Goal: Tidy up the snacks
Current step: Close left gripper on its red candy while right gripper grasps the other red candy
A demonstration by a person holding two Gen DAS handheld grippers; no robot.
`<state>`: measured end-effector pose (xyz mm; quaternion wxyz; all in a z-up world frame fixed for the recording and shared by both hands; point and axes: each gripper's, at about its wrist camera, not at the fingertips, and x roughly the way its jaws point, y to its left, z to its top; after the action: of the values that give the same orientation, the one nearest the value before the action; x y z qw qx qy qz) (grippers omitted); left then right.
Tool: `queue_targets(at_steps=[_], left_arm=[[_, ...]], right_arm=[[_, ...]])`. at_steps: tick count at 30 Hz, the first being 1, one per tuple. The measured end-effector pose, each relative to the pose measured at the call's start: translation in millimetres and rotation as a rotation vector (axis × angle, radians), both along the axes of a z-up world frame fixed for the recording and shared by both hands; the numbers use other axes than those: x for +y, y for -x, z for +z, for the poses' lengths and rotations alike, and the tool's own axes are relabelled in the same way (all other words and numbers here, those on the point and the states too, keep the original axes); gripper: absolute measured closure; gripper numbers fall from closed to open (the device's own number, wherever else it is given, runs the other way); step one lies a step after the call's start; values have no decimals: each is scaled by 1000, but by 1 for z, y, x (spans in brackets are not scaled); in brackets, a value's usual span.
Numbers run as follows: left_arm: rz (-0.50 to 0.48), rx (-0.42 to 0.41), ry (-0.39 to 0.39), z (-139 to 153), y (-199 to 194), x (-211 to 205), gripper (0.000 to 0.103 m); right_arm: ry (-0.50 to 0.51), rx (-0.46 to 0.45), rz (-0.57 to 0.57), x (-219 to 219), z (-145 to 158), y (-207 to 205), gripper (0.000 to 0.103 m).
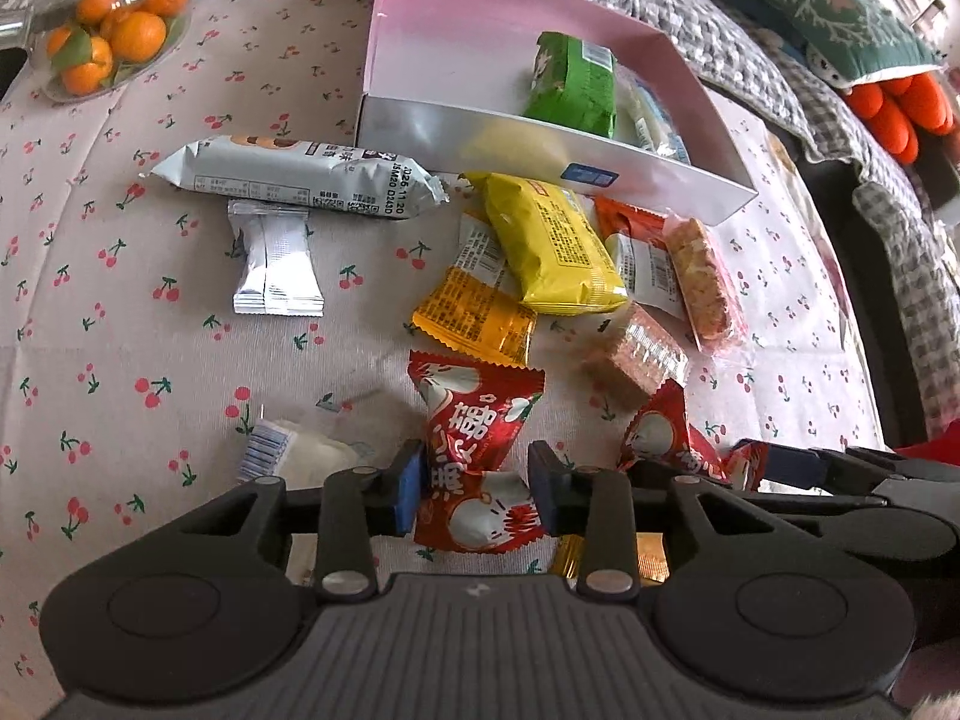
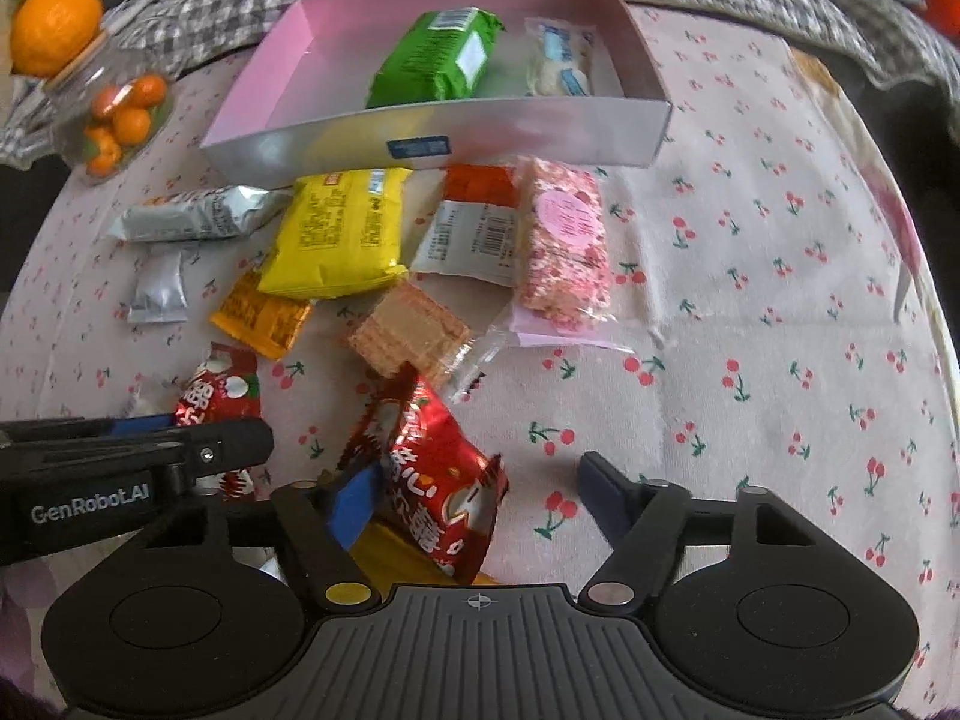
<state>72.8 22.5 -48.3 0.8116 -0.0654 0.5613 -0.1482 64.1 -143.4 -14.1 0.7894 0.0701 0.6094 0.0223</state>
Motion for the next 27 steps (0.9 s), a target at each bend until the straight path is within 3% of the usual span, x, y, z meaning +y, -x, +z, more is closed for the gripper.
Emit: queue_targets(at_steps=[2,4,5,10,27], left_arm=[[-6,-6,-13,1,1,-2,70],[-14,-9,-24,1,1,-5,71],[-18,-12,-29,2,1,-6,71],[-26,-25,-35,5,2,-7,77],[-34,-64,25,24,6,-1,81]], right_arm=[[0,-8,16,2,1,0,42],[-4,-17,35,4,3,1,61],[-12,-19,40,5,4,2,63],[-37,-11,43,4,6,2,65],[-231,-9,-98,-38,25,0,68]])
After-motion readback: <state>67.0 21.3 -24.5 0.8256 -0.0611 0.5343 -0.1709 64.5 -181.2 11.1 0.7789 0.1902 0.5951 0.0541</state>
